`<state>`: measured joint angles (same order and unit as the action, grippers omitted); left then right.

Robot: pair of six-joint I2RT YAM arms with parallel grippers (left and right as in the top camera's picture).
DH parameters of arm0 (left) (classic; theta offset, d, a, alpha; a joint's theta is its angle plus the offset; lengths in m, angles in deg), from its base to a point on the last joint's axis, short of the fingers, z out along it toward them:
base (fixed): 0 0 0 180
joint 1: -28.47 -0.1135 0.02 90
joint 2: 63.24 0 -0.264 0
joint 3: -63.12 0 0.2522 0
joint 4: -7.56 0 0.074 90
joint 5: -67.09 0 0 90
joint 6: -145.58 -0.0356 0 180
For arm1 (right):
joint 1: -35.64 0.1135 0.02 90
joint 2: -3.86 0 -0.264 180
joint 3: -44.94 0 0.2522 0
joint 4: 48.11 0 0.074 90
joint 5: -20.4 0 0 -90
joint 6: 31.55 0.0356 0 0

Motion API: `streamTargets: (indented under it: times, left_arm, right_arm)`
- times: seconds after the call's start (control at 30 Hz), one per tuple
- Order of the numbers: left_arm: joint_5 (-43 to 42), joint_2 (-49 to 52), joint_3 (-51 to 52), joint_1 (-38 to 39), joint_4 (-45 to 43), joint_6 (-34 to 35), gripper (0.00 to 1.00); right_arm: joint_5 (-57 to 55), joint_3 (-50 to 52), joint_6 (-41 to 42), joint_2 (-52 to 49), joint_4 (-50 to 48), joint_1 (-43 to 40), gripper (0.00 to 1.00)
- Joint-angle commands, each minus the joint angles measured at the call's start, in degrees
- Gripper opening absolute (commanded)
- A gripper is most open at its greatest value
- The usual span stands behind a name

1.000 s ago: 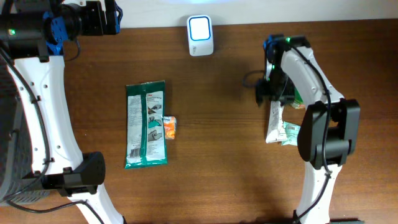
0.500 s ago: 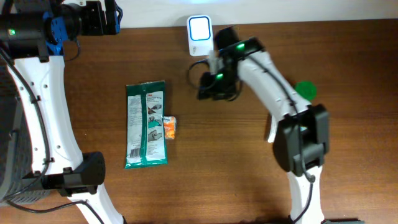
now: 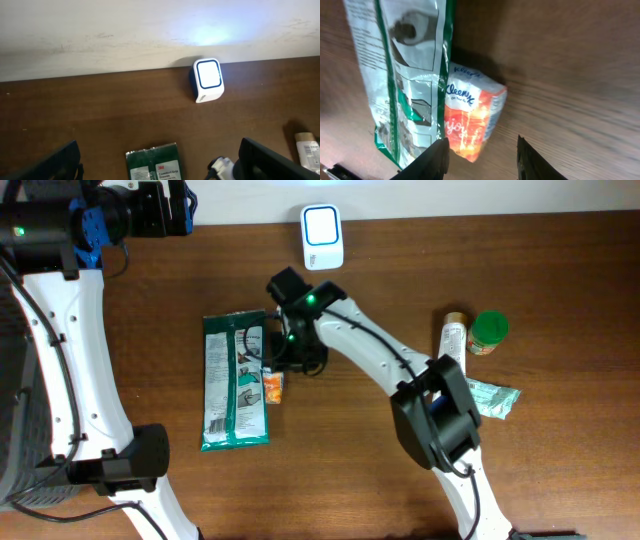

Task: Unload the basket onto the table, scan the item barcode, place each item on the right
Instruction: 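Lower the Pantene tube onto the table at right and release it, then move the right gripper to the orange Kleenex pack and grasp it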

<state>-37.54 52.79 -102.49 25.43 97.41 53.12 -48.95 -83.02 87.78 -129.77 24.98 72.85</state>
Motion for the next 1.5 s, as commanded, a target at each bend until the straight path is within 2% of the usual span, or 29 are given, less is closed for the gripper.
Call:
streamTargets:
  times: [0.0,0.3,0.37,0.47,0.57,0.67,0.9,1.0,1.07,1.13,1.17,1.2,1.37,1.47]
  left_arm:
    - [-0.63,-1.29,-0.87,-0.39,-0.04,-0.85,0.99]
    - [-0.61,-1.29,-0.87,-0.39,-0.04,-0.85,0.99]
    - [-0.61,-1.29,-0.87,-0.39,-0.04,-0.85,0.99]
    - [-0.63,-1.29,-0.87,-0.39,-0.07,-0.85,0.99]
    - [-0.61,-1.29,-0.87,-0.39,-0.07,-0.85,0.99]
    - [-0.63,-1.29,-0.87,-0.39,-0.04,-0.85,0.99]
    - [-0.61,-1.29,-0.87,-0.39,-0.07,-0.85,0.99]
    - [-0.61,-1.29,-0.87,-0.39,-0.07,-0.85,0.99]
    - [-0.63,-1.29,-0.87,-0.39,-0.07,-0.85,0.99]
    - [-0.63,-1.29,-0.87,-0.39,-0.07,-0.85,0.99]
    - [-0.63,-1.29,-0.87,-0.39,-0.04,-0.85,0.99]
    - [-0.61,-1.29,-0.87,-0.39,-0.04,-0.85,0.99]
    - [-0.63,-1.29,-0.87,-0.39,-0.04,-0.85,0.99]
    - [-0.63,-1.29,-0.87,-0.39,-0.07,-0.85,0.99]
  right_arm:
    - [-2.29,0.42,2.73,-2.73,-0.26,2.12,0.39]
    - [-1.88,0.90,4.46,-5.51,-0.17,3.52,0.27]
    - [-1.84,1.18,4.72,-5.97,-0.20,3.67,0.23]
    - [-1.90,1.38,4.83,-6.25,0.09,3.56,0.06]
    - [-1.84,1.36,3.50,-5.99,0.70,2.29,0.04]
    - [-1.81,1.18,-1.18,-4.83,3.17,-0.09,0.04]
    - [-2.80,-2.14,-22.86,-0.96,15.98,-6.03,0.04]
    - [-8.83,-2.78,-29.77,-0.87,20.96,-8.07,0.04]
    - [-17.22,-2.60,-31.91,-0.90,22.36,-9.16,0.07]
    - [-19.76,-2.71,-31.91,-0.87,22.56,-9.66,0.38]
    - [-19.50,-2.97,-31.89,-0.87,22.67,-9.99,0.48]
    - [-18.73,-3.34,-31.91,-0.87,22.93,-10.32,0.52]
    - [-10.12,-7.19,-31.89,-0.87,24.33,-10.49,0.52]
    - [-0.55,-9.29,-31.85,-0.87,24.98,-9.88,0.42]
